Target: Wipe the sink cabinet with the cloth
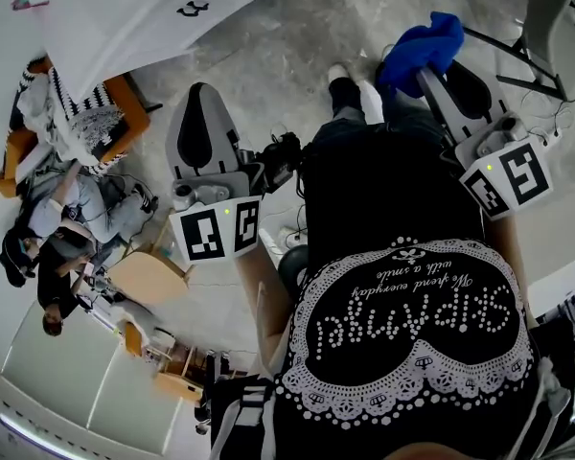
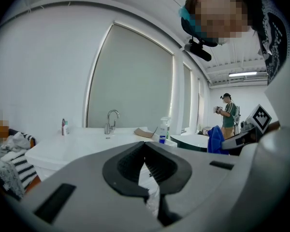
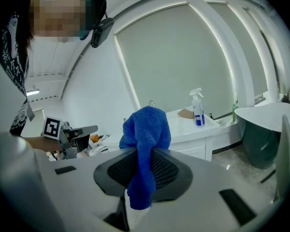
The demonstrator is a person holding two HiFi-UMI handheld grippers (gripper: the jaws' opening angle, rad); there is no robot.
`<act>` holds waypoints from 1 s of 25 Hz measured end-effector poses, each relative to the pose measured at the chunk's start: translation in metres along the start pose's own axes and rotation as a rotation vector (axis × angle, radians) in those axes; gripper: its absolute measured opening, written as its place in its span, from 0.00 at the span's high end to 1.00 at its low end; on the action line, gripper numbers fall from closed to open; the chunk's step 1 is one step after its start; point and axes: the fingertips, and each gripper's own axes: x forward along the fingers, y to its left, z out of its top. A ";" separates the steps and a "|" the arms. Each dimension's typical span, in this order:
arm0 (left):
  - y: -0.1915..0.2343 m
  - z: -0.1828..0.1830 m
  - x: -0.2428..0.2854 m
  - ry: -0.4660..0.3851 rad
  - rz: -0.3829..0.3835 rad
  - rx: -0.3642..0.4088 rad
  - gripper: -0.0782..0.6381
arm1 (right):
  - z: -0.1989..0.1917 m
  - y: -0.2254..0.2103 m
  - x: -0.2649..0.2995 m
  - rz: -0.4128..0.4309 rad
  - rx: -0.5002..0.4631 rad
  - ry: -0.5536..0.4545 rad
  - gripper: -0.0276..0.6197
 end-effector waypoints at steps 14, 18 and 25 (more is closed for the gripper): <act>0.008 -0.006 -0.019 -0.008 -0.046 0.003 0.88 | -0.012 0.028 -0.003 -0.025 -0.024 -0.004 0.83; 0.003 -0.007 -0.018 -0.008 -0.034 0.002 0.88 | -0.010 0.022 -0.003 -0.019 -0.025 -0.003 0.83; 0.008 -0.007 -0.034 -0.011 -0.012 -0.001 0.88 | -0.013 0.034 -0.003 0.001 -0.036 0.005 0.83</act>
